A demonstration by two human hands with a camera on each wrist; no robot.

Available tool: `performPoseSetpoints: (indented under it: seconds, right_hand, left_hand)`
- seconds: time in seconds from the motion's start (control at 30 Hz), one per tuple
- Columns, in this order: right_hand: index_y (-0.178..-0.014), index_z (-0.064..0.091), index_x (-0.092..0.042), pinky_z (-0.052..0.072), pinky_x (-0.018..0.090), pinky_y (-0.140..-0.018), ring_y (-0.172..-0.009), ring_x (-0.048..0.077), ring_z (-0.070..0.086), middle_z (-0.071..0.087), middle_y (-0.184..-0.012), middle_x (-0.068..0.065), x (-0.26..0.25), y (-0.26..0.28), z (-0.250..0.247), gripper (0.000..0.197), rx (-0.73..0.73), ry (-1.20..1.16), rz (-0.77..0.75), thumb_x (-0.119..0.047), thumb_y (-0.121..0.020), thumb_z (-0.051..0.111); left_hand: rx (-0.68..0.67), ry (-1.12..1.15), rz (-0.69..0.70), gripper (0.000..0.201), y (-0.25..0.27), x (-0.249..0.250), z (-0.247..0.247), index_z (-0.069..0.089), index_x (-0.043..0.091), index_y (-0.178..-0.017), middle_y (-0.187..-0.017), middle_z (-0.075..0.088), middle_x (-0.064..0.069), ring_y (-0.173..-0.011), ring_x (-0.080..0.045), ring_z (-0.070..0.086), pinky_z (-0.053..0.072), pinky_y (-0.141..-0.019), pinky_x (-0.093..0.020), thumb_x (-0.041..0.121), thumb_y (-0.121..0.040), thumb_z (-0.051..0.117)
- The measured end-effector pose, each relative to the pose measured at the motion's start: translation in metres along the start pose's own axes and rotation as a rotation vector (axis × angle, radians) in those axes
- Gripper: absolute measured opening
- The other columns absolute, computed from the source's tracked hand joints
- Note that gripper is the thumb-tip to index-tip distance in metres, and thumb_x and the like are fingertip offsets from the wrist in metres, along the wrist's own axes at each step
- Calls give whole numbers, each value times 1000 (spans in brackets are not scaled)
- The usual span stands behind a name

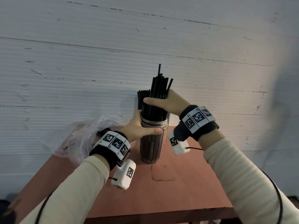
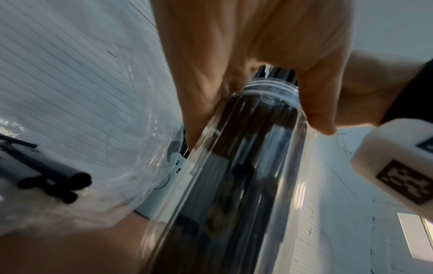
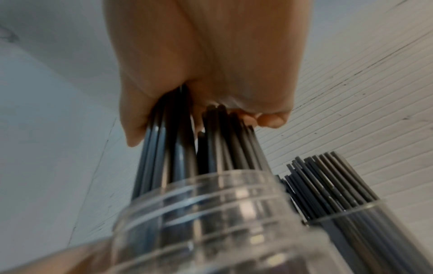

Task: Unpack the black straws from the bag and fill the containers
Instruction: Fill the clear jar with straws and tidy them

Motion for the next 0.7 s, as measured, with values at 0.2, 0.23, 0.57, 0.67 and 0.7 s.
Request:
performPoseSetpoints:
  seconds: [0.2, 0.23, 0.57, 0.67, 0.7]
  right_hand:
    - [-127, 46, -32, 45, 41, -104, -122, 17, 52, 57, -127, -5, 4, 10, -9, 88, 85, -10, 28, -79, -57, 71]
    - [-140, 32, -29, 38, 37, -109, -130, 18, 45, 48, -138, -2, -1, 14, -16, 97, 132, -61, 11, -72, -63, 72]
    - [-100, 72, -10, 47, 15, -84, -93, 6, 58, 63, -101, -1, -52, 39, -40, 16, 531, 95, -436, -11, -87, 64]
    - [-96, 74, -9, 44, 13, -84, -89, 4, 59, 67, -96, -1, -32, 42, -10, 14, 407, 152, -429, -7, -87, 63]
    - [-97, 74, -9, 43, 10, -85, -90, 4, 60, 68, -97, -1, -27, 47, -4, 15, 402, 151, -441, -6, -87, 63]
  left_hand:
    - [86, 78, 39, 86, 7, 1, 0, 32, 17, -135, -124, 57, 4, -110, -4, 57, 46, -82, -16, 11, -68, 86]
    - [95, 80, 42, 86, 7, 1, 0, 32, 17, -135, -123, 57, 4, -109, -3, 58, 46, -82, -15, 11, -68, 86]
    - [90, 70, 50, 85, 7, 4, 1, 32, 16, -136, -121, 57, 6, -108, -3, 58, 47, -88, -19, 10, -69, 85]
    - [96, 73, 40, 84, 7, 3, 0, 33, 17, -134, -117, 58, 9, -103, 2, 56, 46, -81, -14, 11, -69, 85]
    - [93, 72, 39, 84, 6, 2, 1, 33, 18, -134, -117, 58, 8, -104, 1, 57, 46, -83, -15, 12, -69, 85]
Point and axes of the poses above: each hand's wrist, its own y-axis away from the middle knuckle, its own z-axis out of the palm, x = y × z, the point moved 8 cm from there along -y, towards the middle knuckle
